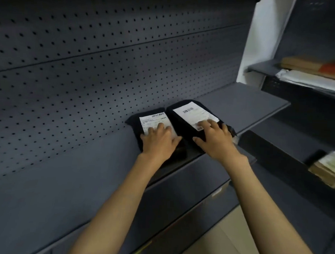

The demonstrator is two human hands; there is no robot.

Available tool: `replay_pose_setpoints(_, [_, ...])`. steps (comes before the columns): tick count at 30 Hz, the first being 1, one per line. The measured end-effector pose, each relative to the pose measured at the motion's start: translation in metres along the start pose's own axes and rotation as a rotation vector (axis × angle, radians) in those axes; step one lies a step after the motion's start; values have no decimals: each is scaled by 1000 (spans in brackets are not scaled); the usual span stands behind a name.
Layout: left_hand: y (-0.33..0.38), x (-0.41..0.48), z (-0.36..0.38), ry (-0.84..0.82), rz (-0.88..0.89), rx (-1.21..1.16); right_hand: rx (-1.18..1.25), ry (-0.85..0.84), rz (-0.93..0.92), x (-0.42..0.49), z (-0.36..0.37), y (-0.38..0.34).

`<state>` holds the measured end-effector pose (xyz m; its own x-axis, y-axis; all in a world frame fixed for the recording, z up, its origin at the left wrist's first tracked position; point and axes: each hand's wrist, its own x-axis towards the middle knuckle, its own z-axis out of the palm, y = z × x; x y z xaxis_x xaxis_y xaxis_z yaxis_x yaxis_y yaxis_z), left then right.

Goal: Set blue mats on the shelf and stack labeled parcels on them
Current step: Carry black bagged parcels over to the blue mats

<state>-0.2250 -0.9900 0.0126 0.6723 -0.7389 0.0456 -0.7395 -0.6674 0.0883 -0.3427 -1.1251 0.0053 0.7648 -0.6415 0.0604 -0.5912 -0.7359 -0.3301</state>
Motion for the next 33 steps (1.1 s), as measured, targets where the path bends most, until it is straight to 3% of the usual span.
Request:
replay_pose_setpoints(11, [36,11,35,-34,-370,-159,47,-127,-78,57,15,34])
replay_pose_setpoints(16, [45,-5,44,111,-563,-236,135,-133,-88,53,16,44])
replay_pose_setpoints(22, [35,-19,34,24,-780,-274,217,-72,-149,49,15,52])
replay_pose_setpoints(33, [21,-65,34,545,-838,-479,448,159,-236,31,14,31])
